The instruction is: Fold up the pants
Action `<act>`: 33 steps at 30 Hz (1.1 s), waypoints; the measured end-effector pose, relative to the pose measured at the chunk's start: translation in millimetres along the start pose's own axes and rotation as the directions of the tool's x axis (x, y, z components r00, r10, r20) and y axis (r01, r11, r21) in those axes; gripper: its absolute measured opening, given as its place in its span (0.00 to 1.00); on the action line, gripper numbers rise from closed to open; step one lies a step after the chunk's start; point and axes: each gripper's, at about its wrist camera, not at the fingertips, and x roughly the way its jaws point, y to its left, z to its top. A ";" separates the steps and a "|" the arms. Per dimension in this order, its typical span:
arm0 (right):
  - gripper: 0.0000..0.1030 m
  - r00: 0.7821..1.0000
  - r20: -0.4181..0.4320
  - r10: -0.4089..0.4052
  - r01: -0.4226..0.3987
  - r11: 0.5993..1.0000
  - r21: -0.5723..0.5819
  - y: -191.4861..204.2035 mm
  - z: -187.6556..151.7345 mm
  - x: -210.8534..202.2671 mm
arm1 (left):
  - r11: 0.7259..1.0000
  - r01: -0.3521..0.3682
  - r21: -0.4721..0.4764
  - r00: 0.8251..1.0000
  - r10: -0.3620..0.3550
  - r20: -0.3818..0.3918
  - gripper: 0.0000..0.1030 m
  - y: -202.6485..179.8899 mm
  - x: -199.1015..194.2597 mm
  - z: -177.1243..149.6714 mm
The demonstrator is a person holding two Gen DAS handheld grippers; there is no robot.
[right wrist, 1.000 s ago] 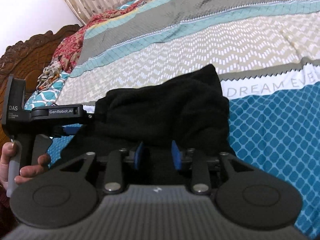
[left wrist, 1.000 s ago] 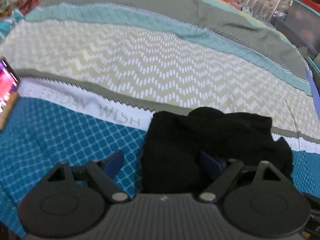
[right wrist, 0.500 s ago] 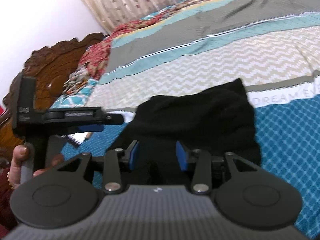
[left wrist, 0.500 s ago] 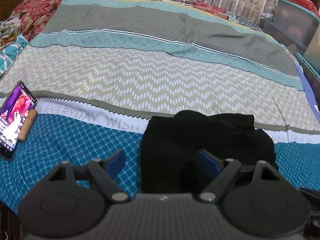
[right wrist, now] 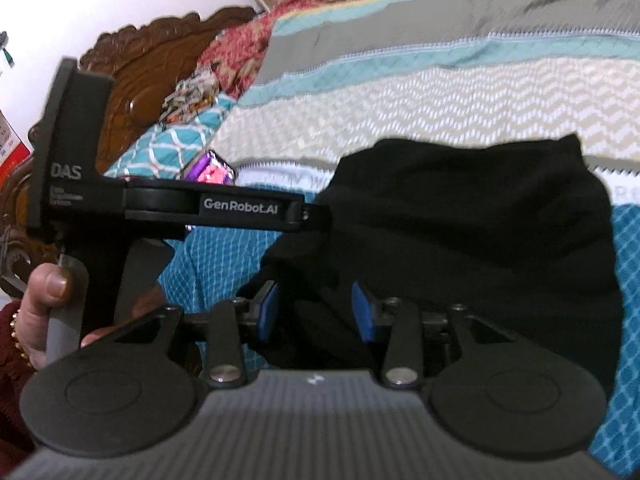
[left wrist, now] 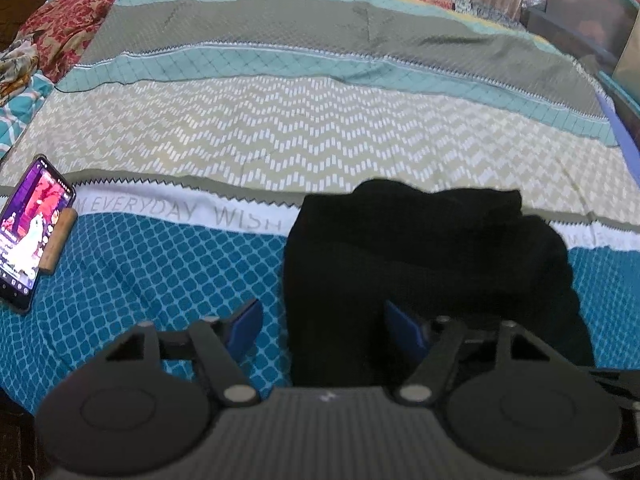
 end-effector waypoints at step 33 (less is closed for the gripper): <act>0.40 0.998 -0.059 0.015 -0.011 0.998 0.065 -11.7 -10.2 12.0 | 0.998 -0.049 0.038 0.998 0.050 -0.046 0.70 2.6 29.2 -9.5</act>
